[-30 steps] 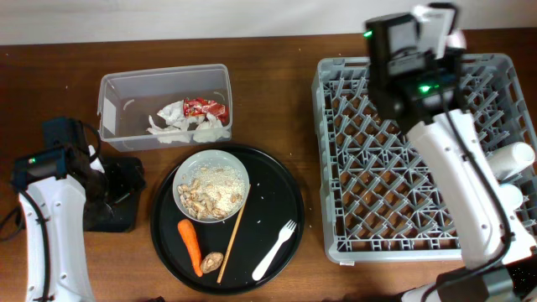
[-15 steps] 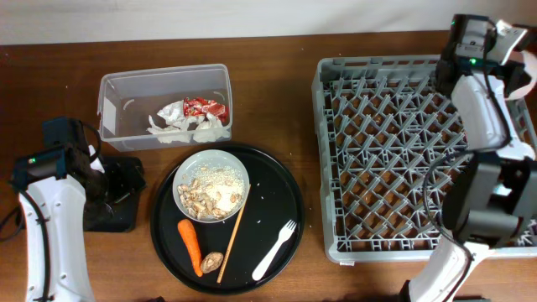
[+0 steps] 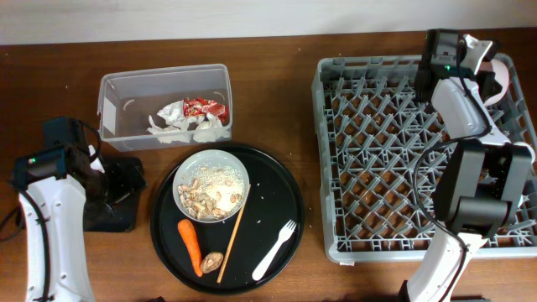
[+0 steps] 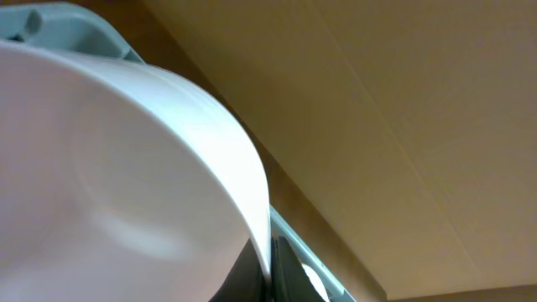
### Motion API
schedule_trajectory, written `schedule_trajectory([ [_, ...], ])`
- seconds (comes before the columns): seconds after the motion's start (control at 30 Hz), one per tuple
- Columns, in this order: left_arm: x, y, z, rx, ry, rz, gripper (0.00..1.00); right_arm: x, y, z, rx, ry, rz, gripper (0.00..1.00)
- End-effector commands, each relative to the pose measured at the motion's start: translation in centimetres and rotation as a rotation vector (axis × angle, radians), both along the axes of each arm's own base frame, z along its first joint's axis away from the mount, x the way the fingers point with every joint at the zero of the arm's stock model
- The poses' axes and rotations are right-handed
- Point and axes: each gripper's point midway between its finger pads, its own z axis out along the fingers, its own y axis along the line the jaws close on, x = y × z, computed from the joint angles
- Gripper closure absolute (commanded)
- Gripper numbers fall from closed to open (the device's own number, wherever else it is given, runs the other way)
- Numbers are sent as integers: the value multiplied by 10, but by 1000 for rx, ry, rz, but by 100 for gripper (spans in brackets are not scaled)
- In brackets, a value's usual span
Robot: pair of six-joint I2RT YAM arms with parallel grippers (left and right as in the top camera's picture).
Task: Sort waste into correct bins and load items into the dishwasher rack
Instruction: 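Place the white bowl tilted in the rack's back right corner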
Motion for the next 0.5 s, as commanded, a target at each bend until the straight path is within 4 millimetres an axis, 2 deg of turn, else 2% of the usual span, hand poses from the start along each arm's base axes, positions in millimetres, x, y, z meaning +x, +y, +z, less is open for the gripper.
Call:
schedule_trajectory([
  [0.0, -1, 2, 0, 1, 4, 16, 1, -5, 9, -37, 78, 87, 43, 96],
  [0.17, -1, 2, 0, 1, 4, 16, 1, -3, 34, -43, 90, 160, 96, 96],
  [0.23, -1, 2, 0, 1, 4, 16, 1, -4, 50, -53, 138, 215, 142, 95],
  [0.27, -1, 2, 0, 1, 4, 16, 1, -5, 55, -57, 162, 238, 157, 84],
  [0.37, -1, 2, 0, 2, 3, 16, 1, -14, 69, -74, 257, 319, 197, 65],
  [0.4, -1, 2, 0, 2, 3, 16, 1, -17, 72, -78, 281, 339, 204, 49],
  [0.43, -1, 2, 0, 2, 3, 16, 1, -21, 76, -84, 323, 364, 215, 40],
  [0.47, -1, 2, 0, 2, 3, 16, 1, -25, 80, -86, 361, 373, 222, 39],
])
